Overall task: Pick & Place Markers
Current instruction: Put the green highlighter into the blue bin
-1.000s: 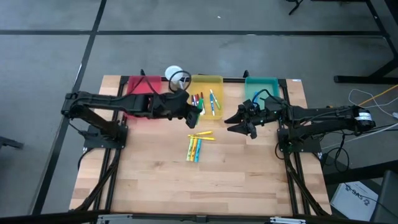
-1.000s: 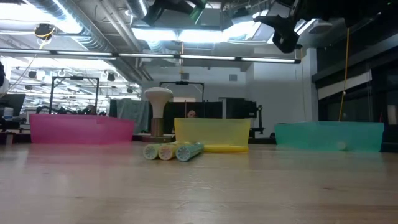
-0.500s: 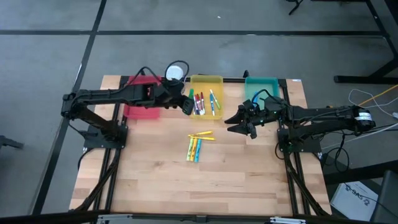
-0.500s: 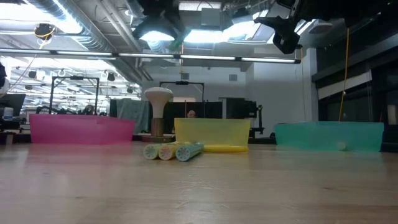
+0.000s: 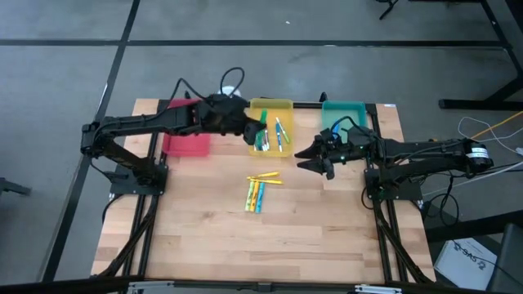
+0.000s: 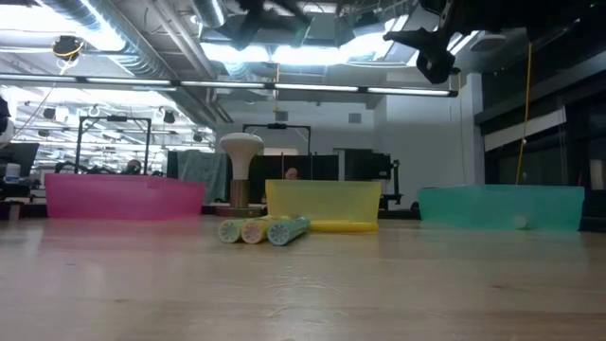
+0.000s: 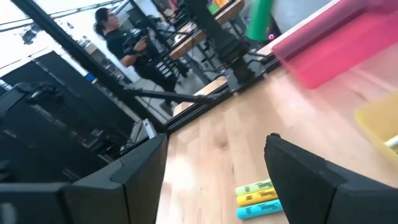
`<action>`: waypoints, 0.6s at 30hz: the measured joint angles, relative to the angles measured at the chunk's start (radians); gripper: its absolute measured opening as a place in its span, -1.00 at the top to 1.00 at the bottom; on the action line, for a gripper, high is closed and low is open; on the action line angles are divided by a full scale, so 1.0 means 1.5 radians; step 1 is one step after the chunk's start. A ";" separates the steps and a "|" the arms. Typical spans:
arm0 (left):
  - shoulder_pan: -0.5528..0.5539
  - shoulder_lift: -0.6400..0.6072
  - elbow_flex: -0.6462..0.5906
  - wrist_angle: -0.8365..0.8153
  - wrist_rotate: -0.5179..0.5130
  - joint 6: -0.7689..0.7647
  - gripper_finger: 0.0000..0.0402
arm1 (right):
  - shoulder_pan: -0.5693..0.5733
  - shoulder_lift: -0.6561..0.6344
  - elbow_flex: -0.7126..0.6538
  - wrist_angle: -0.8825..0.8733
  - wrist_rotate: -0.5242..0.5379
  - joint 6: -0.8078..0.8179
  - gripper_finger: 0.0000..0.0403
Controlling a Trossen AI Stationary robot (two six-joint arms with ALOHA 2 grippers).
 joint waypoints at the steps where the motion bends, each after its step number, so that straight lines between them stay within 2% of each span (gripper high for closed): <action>1: 0.000 0.000 0.000 0.027 0.010 0.001 0.71 | 0.000 0.000 0.000 0.000 0.005 0.000 -0.31; 7: -0.008 0.000 0.000 0.140 0.077 0.029 0.71 | 0.000 0.000 0.001 0.027 0.007 0.003 -0.31; 13: -0.032 0.010 0.000 0.195 0.083 0.045 0.71 | 0.000 0.001 0.001 0.068 0.064 0.000 -0.31; 18: -0.056 0.018 -0.001 0.196 0.082 0.074 0.71 | 0.000 0.001 0.001 0.086 0.100 -0.006 -0.31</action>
